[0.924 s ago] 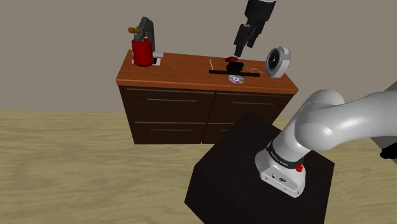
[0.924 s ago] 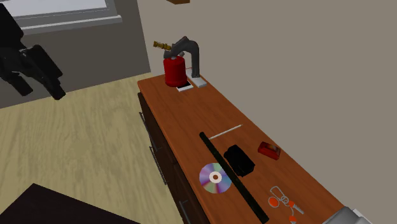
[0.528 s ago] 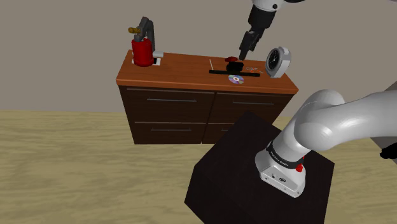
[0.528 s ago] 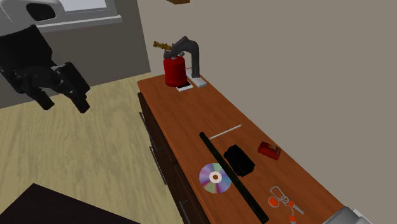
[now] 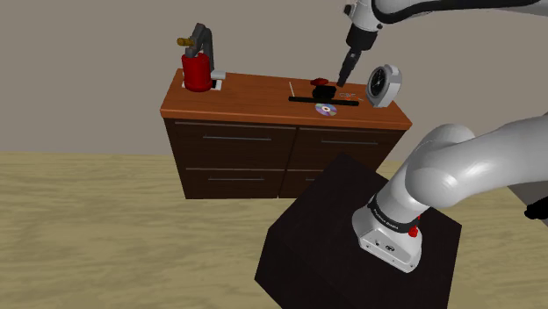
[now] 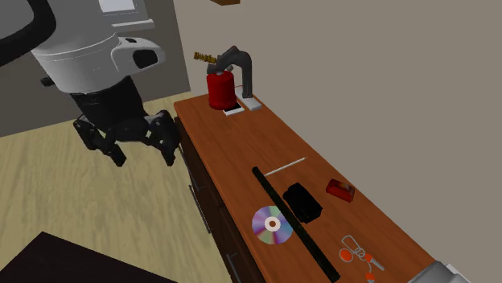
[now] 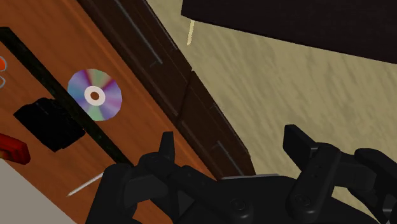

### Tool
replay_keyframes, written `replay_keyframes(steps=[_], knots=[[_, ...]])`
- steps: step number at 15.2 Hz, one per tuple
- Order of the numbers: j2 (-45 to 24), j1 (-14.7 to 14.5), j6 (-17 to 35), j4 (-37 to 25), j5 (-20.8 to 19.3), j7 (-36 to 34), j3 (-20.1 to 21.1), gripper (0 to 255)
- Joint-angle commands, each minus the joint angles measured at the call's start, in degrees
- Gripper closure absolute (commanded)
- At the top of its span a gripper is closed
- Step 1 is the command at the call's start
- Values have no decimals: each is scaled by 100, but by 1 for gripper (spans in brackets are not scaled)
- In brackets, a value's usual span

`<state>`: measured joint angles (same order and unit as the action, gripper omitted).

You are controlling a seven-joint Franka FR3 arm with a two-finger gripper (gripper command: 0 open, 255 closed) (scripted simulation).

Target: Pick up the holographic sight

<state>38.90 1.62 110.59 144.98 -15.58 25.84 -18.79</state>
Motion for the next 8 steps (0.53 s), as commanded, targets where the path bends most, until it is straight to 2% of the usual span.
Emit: replay_keyframes(steps=[1,5,8], knots=[[-274,-11,267,-59,-106,425,-306,0],[-952,-102,814,-280,-190,1290,-951,0],[-1560,-244,1214,-542,-90,1995,-1443,0]])
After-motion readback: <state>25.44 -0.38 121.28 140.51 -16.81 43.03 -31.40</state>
